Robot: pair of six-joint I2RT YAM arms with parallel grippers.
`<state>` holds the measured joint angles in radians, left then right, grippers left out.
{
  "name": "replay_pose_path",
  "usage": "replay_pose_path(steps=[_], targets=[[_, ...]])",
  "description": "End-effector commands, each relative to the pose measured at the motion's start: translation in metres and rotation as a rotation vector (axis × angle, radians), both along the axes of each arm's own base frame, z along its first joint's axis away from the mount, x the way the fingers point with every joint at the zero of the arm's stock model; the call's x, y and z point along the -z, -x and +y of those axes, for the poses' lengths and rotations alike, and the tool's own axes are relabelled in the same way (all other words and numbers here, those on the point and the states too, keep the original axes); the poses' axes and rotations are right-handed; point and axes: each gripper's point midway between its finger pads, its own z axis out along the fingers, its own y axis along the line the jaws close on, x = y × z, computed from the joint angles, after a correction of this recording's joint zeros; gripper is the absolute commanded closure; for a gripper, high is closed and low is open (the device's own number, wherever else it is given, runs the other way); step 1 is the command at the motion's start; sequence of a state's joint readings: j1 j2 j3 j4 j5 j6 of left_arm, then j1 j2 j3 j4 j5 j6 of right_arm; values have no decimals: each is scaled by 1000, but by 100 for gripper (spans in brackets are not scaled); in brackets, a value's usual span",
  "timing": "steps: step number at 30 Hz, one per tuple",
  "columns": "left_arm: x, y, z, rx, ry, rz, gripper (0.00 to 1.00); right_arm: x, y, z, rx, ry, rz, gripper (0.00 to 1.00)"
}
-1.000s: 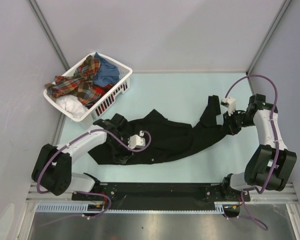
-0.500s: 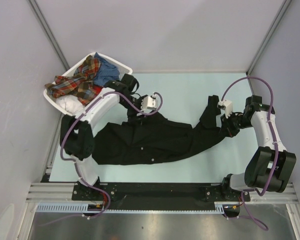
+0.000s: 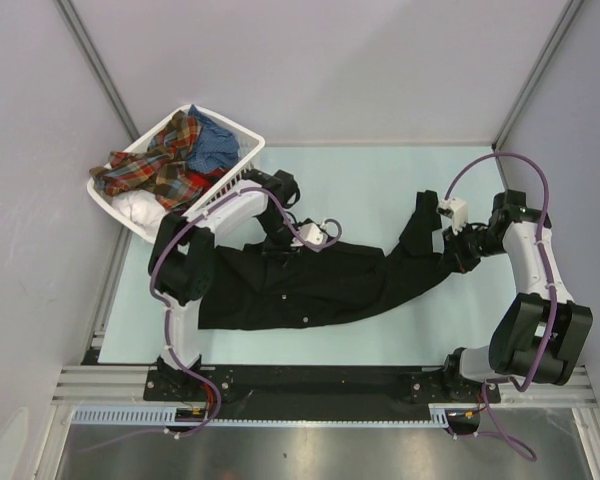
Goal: Fold and stack the long sleeve shirts
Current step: Flatten the shirt out
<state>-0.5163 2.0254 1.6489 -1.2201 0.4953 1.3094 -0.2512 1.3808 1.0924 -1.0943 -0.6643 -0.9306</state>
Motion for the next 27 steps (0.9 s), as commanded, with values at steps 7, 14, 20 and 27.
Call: replay_pose_path(steps=[7, 14, 20, 27], targets=[[-86, 17, 41, -19, 12, -171, 100, -57, -34, 3, 72, -115, -147, 100], [-171, -31, 38, -316, 158, -417, 100, -165, -93, -21, 225, -176, -432, 100], [-283, -87, 36, -730, 420, -660, 100, -291, -122, -78, 468, -246, -753, 100], [-276, -28, 27, -756, 429, -568, 100, -359, -84, -89, 505, -194, -957, 100]])
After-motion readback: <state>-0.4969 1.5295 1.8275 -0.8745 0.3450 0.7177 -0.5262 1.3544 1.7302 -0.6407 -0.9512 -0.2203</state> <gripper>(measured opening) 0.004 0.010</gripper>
